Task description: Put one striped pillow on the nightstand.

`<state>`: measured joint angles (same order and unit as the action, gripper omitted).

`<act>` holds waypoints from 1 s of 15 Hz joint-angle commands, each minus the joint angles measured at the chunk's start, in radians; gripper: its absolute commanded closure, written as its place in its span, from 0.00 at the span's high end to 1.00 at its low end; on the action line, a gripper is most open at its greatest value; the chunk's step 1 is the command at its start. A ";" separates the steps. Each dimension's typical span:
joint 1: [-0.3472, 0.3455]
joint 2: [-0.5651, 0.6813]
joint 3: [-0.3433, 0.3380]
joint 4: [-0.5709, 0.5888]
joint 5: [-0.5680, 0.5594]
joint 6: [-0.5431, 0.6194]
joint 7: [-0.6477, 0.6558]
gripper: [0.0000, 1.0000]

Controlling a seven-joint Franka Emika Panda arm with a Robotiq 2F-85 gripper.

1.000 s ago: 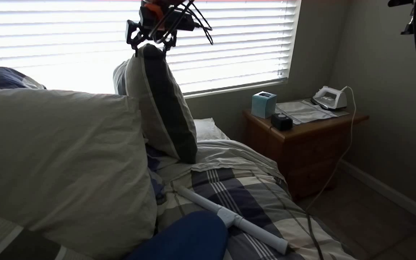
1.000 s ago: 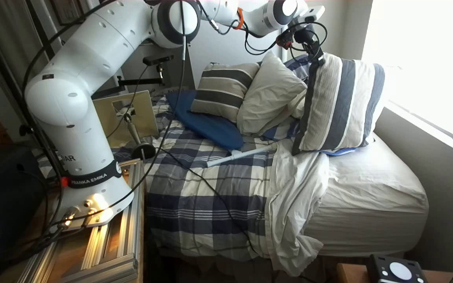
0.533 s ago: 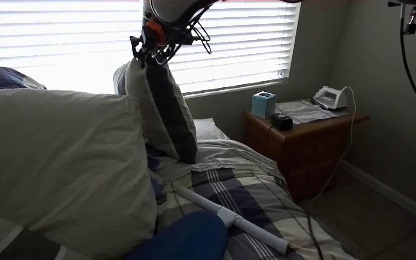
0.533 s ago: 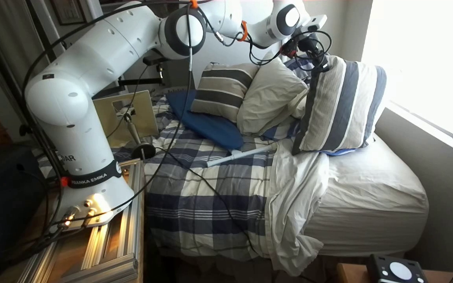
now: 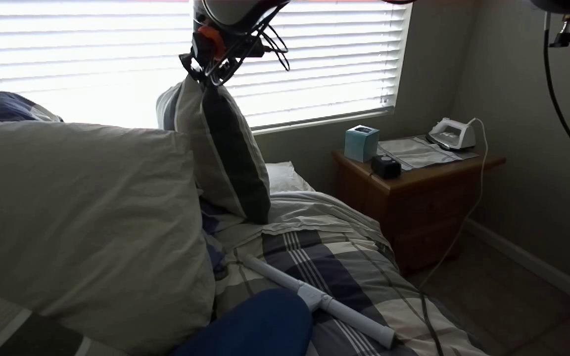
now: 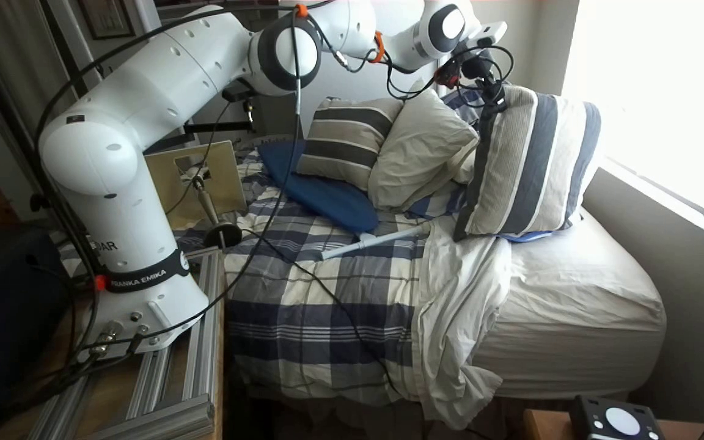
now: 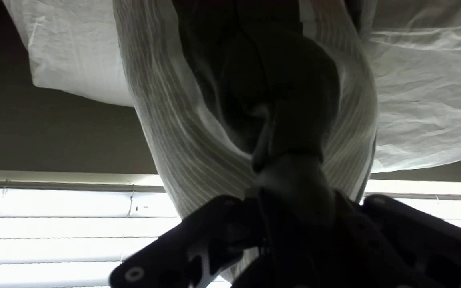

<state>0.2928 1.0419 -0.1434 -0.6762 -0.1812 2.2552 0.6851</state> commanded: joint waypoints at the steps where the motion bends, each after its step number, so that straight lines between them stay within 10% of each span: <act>1: -0.004 -0.019 0.009 0.053 0.017 -0.097 -0.004 0.00; 15: -0.015 -0.238 -0.022 0.147 -0.010 -0.289 0.016 0.03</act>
<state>0.2734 0.8571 -0.1462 -0.5596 -0.1743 1.9894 0.6880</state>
